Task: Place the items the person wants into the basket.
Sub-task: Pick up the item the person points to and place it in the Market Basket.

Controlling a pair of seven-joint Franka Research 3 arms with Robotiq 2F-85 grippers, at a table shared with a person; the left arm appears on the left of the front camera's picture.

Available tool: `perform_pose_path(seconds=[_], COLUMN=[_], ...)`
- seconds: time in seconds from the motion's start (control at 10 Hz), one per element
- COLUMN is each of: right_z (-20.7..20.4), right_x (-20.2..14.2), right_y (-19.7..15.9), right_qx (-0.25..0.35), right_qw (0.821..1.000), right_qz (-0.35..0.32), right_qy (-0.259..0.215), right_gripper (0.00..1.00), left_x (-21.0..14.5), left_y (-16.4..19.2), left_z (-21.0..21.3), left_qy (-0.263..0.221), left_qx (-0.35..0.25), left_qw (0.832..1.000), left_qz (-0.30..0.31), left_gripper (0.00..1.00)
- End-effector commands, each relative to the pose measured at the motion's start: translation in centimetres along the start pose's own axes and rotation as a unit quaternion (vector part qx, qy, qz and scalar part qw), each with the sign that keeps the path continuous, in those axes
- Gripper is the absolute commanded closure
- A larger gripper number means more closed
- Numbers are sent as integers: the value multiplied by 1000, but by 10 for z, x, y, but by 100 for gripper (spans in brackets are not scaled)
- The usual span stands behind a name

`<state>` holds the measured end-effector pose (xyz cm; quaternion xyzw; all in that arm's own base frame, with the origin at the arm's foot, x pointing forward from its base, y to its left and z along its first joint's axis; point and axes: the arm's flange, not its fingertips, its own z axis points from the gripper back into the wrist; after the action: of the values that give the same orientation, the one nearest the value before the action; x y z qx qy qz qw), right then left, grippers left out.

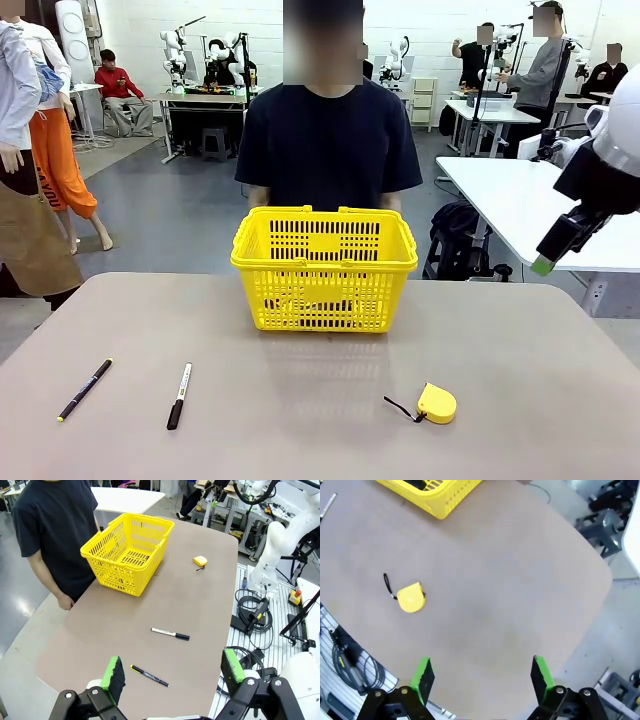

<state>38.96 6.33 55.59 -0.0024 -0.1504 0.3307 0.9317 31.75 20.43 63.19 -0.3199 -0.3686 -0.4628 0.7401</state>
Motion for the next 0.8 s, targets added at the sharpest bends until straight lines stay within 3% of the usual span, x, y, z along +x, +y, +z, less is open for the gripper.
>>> perform_pose_path(seconds=[0.0,0.1,0.7], right_z=[3,0,3], right_x=[21,0,5], right_y=[-4,0,0], right_qx=[-3,0,-2], right_qw=[999,1000,1000], right_qz=[-35,0,-5], right_qy=[14,0,-1], right_gripper=[0,0,0], left_x=[-1,-1,-1], left_y=[-1,-1,-1], left_z=[1,1,1], left_qy=[-8,-8,-8], left_qx=[-1,-1,-1], left_qw=[1000,1000,1000], left_qz=[-10,-10,-10], left_gripper=[0,0,0])
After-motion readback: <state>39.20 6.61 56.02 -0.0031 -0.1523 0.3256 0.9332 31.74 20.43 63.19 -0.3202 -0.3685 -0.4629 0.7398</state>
